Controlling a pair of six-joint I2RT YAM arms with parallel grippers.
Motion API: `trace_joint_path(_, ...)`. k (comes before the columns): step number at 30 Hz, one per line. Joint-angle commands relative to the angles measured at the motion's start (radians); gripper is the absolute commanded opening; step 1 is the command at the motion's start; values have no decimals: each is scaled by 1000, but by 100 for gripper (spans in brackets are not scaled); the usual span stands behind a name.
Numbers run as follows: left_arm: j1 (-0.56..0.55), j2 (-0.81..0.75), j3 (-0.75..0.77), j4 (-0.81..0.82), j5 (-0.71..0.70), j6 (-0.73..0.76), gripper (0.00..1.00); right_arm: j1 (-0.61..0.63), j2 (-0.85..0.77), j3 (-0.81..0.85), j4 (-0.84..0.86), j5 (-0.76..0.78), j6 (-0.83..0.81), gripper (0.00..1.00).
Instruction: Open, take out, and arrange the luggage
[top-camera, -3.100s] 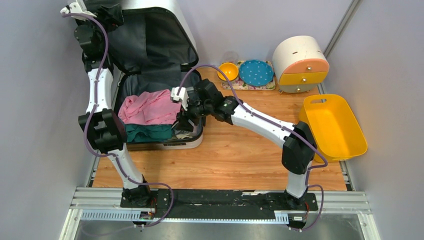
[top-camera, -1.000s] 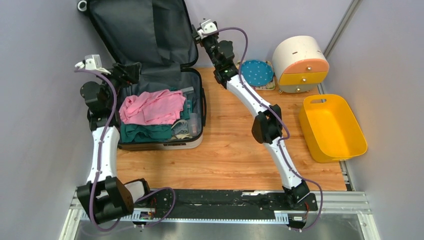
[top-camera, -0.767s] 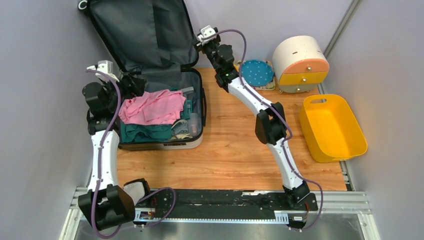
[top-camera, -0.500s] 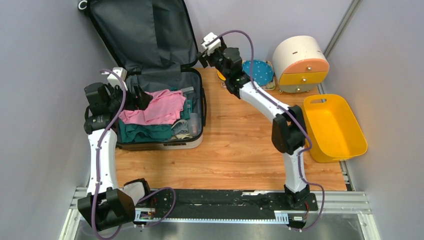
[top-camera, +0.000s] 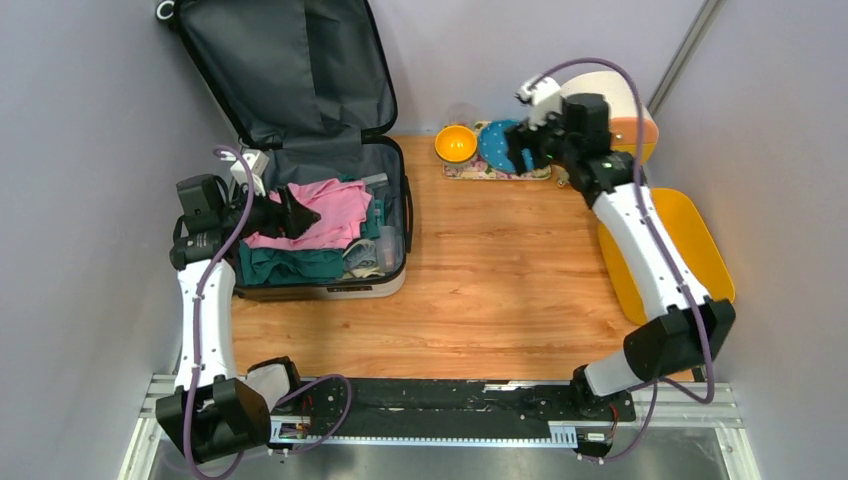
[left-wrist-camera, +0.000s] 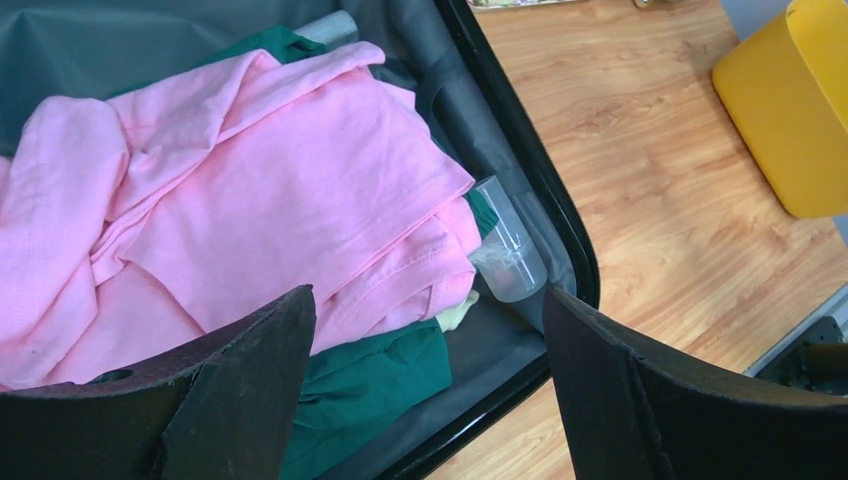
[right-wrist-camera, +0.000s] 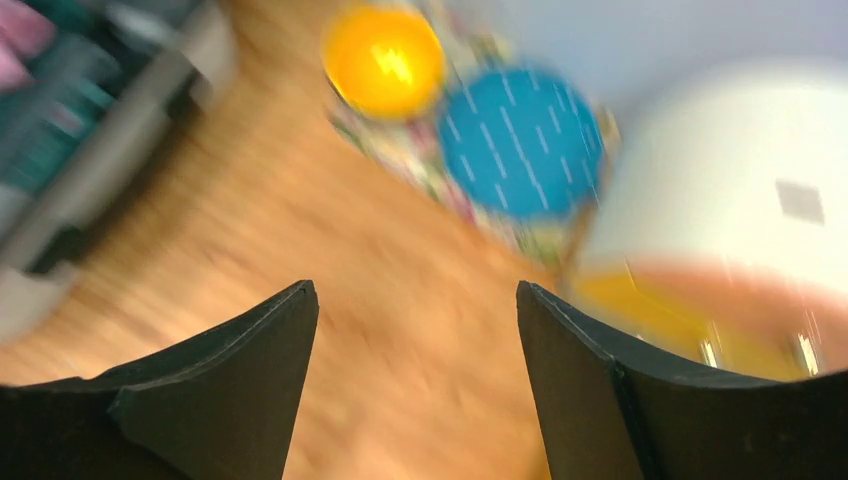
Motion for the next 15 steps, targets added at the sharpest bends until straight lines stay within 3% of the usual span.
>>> trace_joint_path(1, 5, -16, -15, 24, -9, -2, 91, -199, -143, -116, -407, -5, -97, 79)
trace_joint_path(5, 3, 20, -12, 35, -15, -40, 91, -429, -165, -147, -601, 41, -170, 79)
trace_joint_path(8, 3, 55, 2, 32, 5, -36, 91, -538, -162, -179, -629, 69, -222, 79)
trace_joint_path(15, 3, 106, 28, 38, 11, -62, 91, -644, -27, -216, -607, 140, -265, 78)
